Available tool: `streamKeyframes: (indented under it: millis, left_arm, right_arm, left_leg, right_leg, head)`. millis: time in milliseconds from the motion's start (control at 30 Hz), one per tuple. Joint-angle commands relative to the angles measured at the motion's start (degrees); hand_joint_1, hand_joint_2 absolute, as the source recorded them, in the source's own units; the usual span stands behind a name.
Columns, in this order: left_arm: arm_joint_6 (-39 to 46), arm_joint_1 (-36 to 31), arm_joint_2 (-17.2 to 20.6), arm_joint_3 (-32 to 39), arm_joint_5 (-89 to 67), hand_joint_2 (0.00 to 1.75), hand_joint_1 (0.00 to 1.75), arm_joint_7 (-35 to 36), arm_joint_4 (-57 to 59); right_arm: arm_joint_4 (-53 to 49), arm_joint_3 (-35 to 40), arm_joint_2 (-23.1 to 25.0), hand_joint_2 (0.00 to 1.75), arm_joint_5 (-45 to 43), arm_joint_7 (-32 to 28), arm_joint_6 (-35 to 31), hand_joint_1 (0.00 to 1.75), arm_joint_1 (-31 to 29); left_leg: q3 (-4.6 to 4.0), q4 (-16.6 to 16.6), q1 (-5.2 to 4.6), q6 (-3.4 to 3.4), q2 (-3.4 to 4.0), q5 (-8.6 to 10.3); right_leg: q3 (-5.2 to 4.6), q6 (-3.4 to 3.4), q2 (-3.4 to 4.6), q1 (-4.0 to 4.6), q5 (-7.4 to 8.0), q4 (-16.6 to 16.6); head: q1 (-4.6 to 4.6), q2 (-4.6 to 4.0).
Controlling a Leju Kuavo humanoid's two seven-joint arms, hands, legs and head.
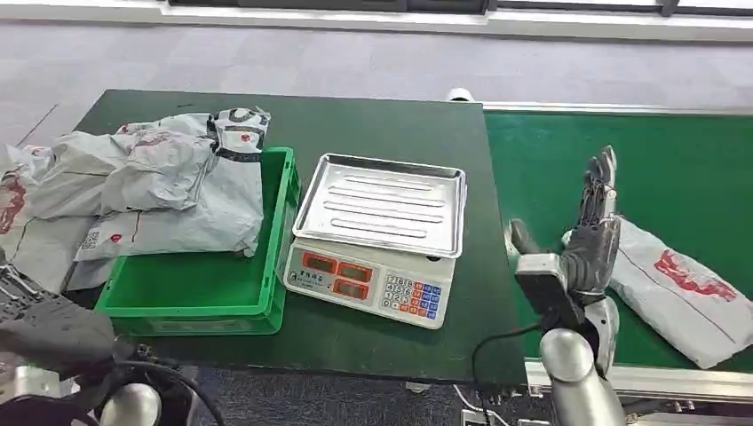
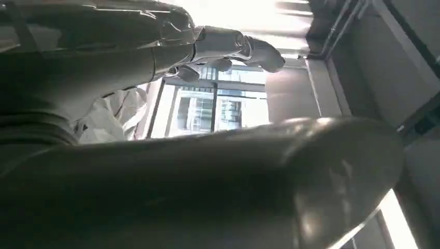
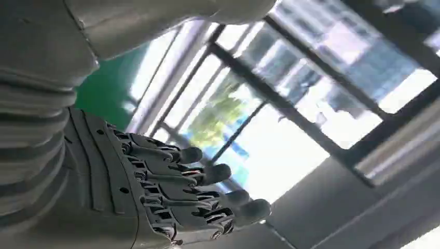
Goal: Moved the parcel from conveyor to table for the left to box.
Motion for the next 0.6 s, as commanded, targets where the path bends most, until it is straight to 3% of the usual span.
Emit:
streamKeyframes:
  millis: [33,67,200,267,333,367,400,500,533,600]
  left_arm:
    - [-5.5,1.7,-2.9,0.4,11.0,0.0,0.0,0.3,4.7]
    - [-8.5,1.3,-3.5,1.7,12.1,0.0,0.0,0.3,7.5]
    - [-14.9,0.1,-4.6,7.0,12.7,0.0,0.0,0.3,13.7]
    - [-18.9,-1.0,-4.7,9.9,15.4,0.0,0.0,0.3,17.4]
    - [-22.7,-2.9,-4.7,12.5,16.5,0.0,0.0,0.3,21.8]
    - [-23.0,-3.1,-4.7,12.8,16.4,0.0,0.0,0.3,22.1]
    - [-24.2,-3.8,-5.0,13.8,15.4,0.0,0.0,0.3,23.3]
    - [-25.5,-4.8,-4.7,13.5,14.1,0.0,0.0,0.3,26.1]
    - [-25.7,-5.3,-4.7,13.3,13.9,0.0,0.0,0.3,27.1]
    - [-25.7,-6.5,-4.7,13.1,14.0,0.0,0.0,0.3,29.3]
  right_arm:
    - [37.7,-12.0,-8.0,1.75,23.1,9.1,-2.8,0.0,-16.7]
    - [40.9,-11.5,-10.0,1.75,31.0,14.7,-3.8,0.0,-17.8]
    - [53.9,-13.8,-20.7,1.75,41.6,21.4,-2.3,0.0,-21.5]
    - [58.2,-15.0,-24.3,1.75,43.3,22.0,-1.1,0.0,-23.2]
    - [62.4,-16.9,-28.2,1.75,43.5,25.0,7.3,0.0,-23.9]
    - [62.4,-17.4,-28.8,1.75,43.1,24.3,7.0,0.0,-23.4]
    - [64.0,-19.2,-30.3,1.75,42.7,25.6,11.7,0.0,-22.9]
    - [66.1,-23.9,-34.2,1.75,40.4,28.2,21.6,0.0,-18.0]
    - [66.3,-25.0,-34.8,1.75,40.1,29.4,23.6,0.0,-15.9]
    - [67.1,-26.9,-34.6,1.75,39.3,30.5,25.9,0.0,-12.6]
  left_leg:
    - [0.21,-0.2,0.03,-0.13,-0.09,0.13]
    - [0.25,-0.2,0.06,-0.12,-0.07,0.13]
    - [0.27,-0.2,-0.02,0.0,-0.41,0.13]
    - [0.24,-0.2,-0.01,-0.03,-0.57,0.16]
    - [0.16,-0.1,-0.08,0.04,-0.67,0.13]
    - [0.2,-0.1,-0.12,0.02,-0.96,0.17]
    - [0.23,-0.2,-0.12,-0.02,-0.88,0.15]
    - [0.22,-0.1,-0.12,0.05,-1.06,0.07]
    - [0.22,-0.2,-0.13,0.05,-1.39,0.1]
    - [0.29,-0.2,-0.1,0.12,-1.18,0.0]
  right_leg:
    - [0.26,0.07,-0.09,0.01,0.12,-0.3]
    - [0.3,0.07,-0.07,0.04,0.14,-0.3]
    - [0.39,0.12,-0.42,-0.02,0.05,-0.2]
    - [0.41,0.15,-0.57,-0.02,0.06,-0.3]
    - [0.33,0.16,-0.66,-0.07,-0.01,-0.1]
    - [0.44,0.18,-0.92,-0.12,-0.04,-0.2]
    - [0.45,0.18,-0.84,-0.13,-0.02,-0.2]
    - [0.5,0.27,-1.01,-0.12,-0.16,-0.2]
    - [0.59,0.29,-1.34,-0.13,-0.23,-0.3]
    - [0.59,0.31,-1.15,-0.1,-0.23,-0.3]
  head:
    - [0.0,0.0]
    - [0.0,-0.02]
    - [0.0,0.0]
    - [0.0,0.0]
    - [0.02,-0.02]
    - [0.02,-0.02]
    - [0.0,0.0]
    - [0.02,-0.02]
    - [0.0,-0.02]
    - [0.02,0.0]
